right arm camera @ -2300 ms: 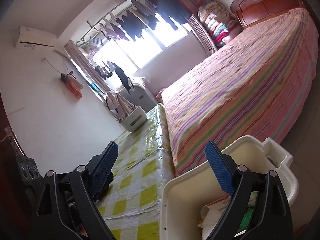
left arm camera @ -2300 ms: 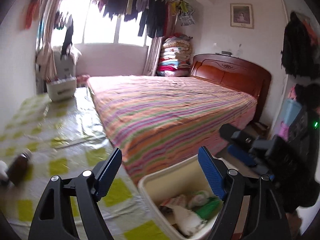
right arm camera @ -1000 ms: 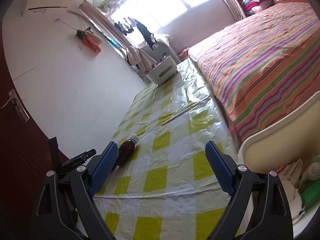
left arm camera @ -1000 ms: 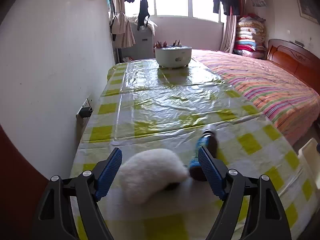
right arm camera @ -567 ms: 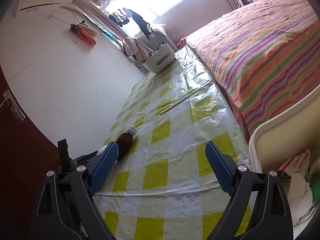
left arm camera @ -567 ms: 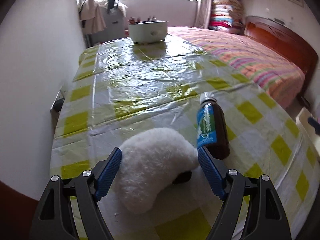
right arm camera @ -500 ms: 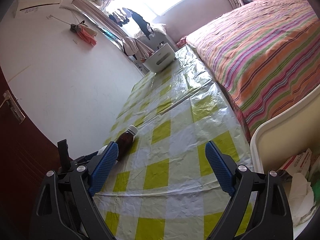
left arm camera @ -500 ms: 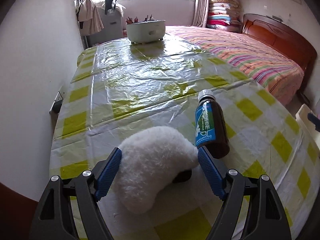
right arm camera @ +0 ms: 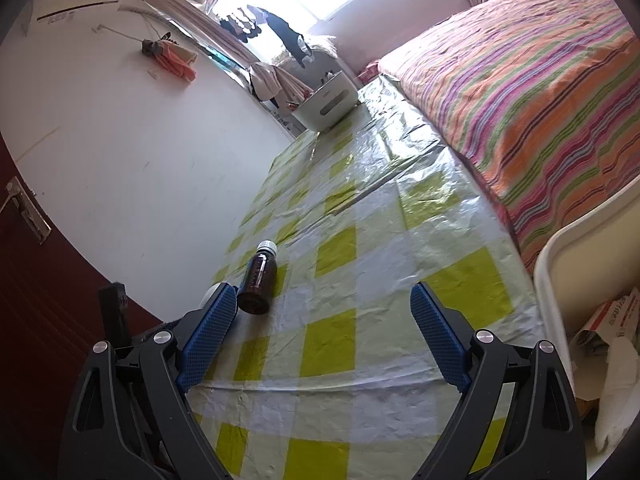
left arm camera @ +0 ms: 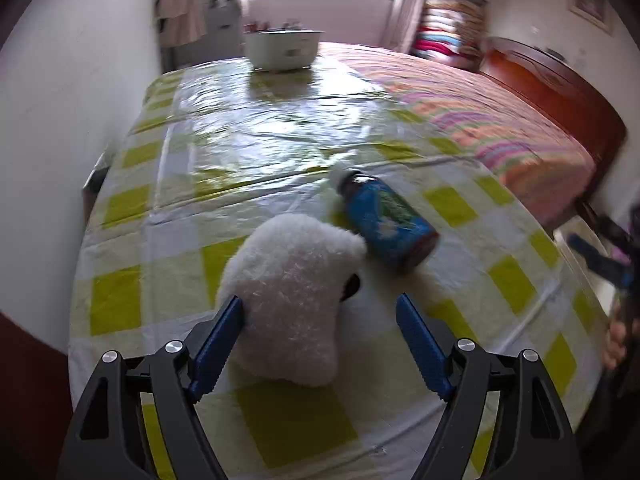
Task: Collect trash
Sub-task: 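Close the left gripper on the white plush toy, then grasp the brown medicine bottle with the right gripper while the left tool holds the plush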
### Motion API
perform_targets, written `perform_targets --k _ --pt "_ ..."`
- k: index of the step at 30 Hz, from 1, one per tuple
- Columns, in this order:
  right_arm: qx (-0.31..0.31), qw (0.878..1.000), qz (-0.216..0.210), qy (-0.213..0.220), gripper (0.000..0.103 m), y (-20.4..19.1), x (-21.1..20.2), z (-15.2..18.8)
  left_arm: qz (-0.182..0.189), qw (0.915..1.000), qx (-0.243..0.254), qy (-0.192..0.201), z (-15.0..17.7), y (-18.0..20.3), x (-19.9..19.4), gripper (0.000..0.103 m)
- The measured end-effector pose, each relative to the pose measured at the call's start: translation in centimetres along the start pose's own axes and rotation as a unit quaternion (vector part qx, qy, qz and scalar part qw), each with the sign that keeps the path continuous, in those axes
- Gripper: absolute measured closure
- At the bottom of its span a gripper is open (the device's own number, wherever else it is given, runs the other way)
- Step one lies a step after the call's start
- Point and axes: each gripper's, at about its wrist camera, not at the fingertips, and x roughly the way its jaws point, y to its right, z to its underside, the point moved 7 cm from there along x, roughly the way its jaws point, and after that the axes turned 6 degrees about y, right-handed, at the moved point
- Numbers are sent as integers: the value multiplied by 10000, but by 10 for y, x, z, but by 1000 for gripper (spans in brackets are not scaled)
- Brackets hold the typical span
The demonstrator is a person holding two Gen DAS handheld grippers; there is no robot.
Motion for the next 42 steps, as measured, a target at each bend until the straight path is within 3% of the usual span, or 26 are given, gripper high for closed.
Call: perform_targets --k 4,9,14,17,21,24,30,35,42 --pt "-77 9999 -41 -65 15 -8 5 4 -529 9976 -241 380 -13 -21 -8 27" --pt "-67 9999 -33 -117 15 -6 10 4 -362 9977 -535 214 -15 -33 5 27" --pt "-64 9999 -37 -137 15 -5 10 4 -125 9997 -128 -139 -8 -12 27 27" --pt "-92 9998 -40 -141 15 -7 9 5 -285 9994 5 -203 -3 -6 37 27" --pt "-103 9999 -20 -124 15 -7 8 4 -335 9984 -276 -370 2 -11 45 32" --pt "-99 9999 -21 -129 15 -7 7 4 -523 9976 -290 -344 4 -13 45 42" --pt "-260 9995 41 -167 15 -12 10 7 -613 9951 -729 -257 5 -19 40 52" --pt "-510 9979 28 -405 15 -28 29 11 -690 9919 -1042 -226 7 -16 32 53" --pt "-1384 9867 219 -822 15 -69 67 16 -777 9903 -1150 -101 11 -9 12 53"
